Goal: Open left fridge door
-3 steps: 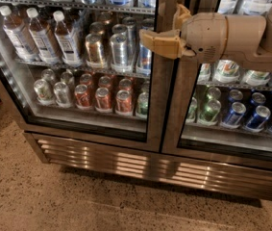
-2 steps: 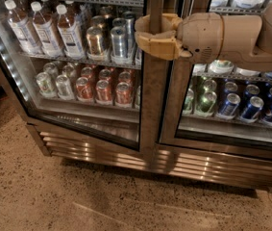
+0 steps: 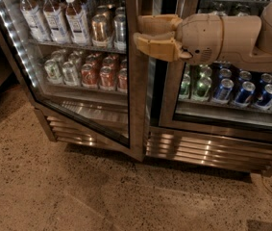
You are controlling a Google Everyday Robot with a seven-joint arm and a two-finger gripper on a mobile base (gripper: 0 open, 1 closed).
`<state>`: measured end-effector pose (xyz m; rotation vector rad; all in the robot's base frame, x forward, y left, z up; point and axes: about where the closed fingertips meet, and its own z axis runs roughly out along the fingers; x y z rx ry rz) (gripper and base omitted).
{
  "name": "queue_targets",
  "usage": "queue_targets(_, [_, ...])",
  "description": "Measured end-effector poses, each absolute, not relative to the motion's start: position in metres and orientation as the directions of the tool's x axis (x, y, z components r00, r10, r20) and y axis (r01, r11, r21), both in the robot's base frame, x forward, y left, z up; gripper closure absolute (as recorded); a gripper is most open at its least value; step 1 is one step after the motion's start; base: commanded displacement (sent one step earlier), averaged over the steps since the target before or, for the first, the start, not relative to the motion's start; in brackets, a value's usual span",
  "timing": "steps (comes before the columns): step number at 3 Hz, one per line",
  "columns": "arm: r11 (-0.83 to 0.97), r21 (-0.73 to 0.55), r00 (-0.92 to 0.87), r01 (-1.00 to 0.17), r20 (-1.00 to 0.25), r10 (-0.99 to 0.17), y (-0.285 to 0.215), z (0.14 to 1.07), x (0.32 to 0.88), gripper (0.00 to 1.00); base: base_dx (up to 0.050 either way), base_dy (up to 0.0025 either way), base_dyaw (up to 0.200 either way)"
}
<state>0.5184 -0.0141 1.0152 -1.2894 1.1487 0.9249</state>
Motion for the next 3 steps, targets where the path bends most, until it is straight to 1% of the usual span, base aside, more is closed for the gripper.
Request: queue_targets(3, [0.095, -0.228, 0.219, -0.969, -0.971, -0.095, -0.0141, 1.0152, 0.5184, 1.00, -0.050, -0.00007, 0.000])
